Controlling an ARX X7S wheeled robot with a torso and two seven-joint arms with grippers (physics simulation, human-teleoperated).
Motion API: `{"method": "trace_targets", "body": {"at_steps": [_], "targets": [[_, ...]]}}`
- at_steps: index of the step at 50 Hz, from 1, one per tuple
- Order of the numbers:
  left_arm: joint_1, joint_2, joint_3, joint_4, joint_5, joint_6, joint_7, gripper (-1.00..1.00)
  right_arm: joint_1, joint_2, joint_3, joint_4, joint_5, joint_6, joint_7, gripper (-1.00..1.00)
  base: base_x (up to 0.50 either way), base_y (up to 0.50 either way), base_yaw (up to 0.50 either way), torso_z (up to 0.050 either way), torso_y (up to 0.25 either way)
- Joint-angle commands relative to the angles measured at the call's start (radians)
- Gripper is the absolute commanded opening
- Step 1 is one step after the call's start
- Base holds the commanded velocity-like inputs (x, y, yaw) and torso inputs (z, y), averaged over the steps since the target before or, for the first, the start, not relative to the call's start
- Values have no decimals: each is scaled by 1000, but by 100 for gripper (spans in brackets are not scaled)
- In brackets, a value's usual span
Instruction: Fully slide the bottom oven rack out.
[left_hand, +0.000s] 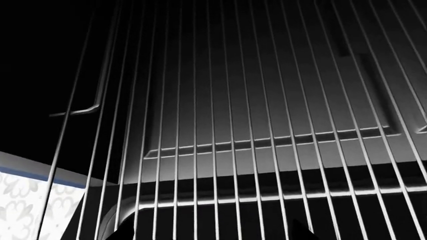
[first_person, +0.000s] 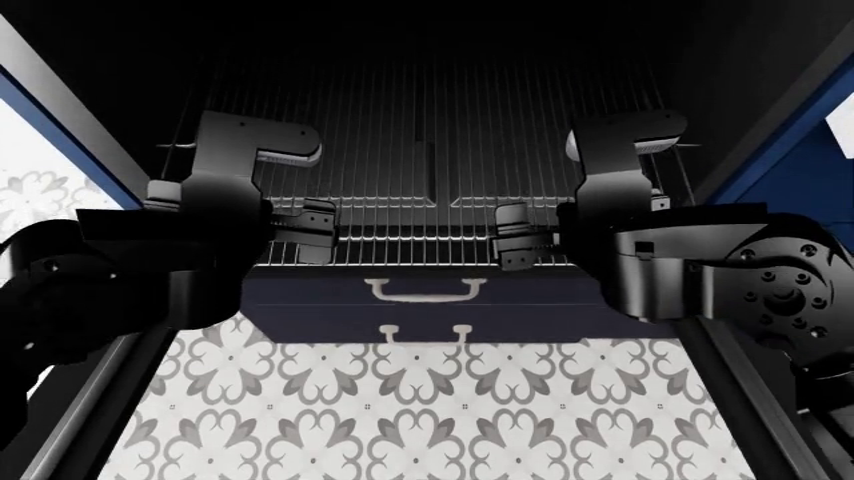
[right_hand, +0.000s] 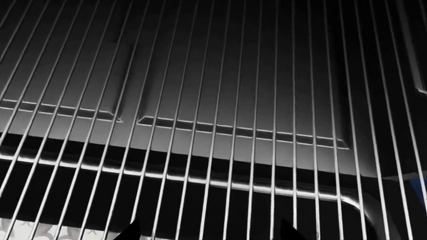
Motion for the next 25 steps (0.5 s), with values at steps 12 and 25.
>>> {"method": "trace_targets", "body": {"at_steps": [12,25], "targets": [[122,-71,61,39,-53,-40,-40,100,-146,62,-36,-56,70,16,106,100,0,0,0,0,-9],[156,-113,95,85,-158,-121,-93,100,-170,106,-55,-110,209,82,219,100,-3,0,0,0,-12]]}}
